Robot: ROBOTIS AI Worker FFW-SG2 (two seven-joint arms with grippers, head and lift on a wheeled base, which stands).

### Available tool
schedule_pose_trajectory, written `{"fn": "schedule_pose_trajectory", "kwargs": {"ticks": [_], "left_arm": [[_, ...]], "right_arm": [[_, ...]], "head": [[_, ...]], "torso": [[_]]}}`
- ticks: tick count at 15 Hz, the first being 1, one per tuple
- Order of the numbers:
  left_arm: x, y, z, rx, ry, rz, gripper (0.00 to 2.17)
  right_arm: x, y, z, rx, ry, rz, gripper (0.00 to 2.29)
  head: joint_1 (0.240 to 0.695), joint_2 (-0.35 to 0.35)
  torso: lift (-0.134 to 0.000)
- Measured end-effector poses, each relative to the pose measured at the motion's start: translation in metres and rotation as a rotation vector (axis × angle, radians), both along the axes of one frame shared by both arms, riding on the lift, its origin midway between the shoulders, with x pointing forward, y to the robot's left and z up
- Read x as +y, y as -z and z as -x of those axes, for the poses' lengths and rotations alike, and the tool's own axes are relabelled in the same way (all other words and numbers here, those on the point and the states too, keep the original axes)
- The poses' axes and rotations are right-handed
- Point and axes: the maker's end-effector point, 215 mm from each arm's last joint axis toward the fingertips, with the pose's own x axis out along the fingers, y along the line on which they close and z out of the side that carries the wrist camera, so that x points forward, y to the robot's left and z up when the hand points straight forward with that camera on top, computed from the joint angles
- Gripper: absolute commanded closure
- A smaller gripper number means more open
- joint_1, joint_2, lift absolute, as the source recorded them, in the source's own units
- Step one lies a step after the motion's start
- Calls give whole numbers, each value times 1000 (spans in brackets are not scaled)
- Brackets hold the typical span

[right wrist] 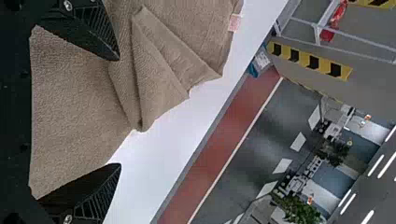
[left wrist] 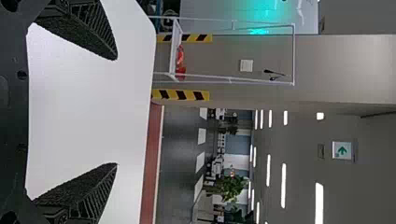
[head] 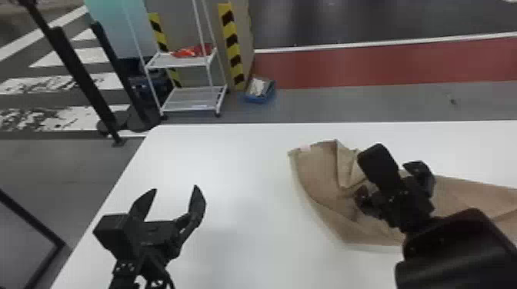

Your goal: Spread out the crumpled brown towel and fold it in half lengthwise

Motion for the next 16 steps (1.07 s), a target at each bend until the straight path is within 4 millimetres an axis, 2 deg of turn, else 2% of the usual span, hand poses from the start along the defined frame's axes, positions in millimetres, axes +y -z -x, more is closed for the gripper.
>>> {"fn": "schedule_pose_trajectory", "kwargs": {"ticks": [4, 9, 13, 16], "left_arm": [[1, 0, 0, 0, -1, -1, 63], [3, -1, 0, -3, -5, 1, 63], [4, 0, 1, -1, -11, 3, 63], [5, 1, 1, -2, -13, 4, 63]], "right_arm": [[8, 8, -11, 28, -35, 74, 97], [2, 18, -32, 46, -39, 133, 134], [2, 22, -45, 67, -55, 142, 444], [11, 29, -43, 97, -92, 116, 863]], "head": [[695, 240], [695, 232], [695, 227], [695, 237]], "torso": [[-125], [-125], [-125], [-125]]}}
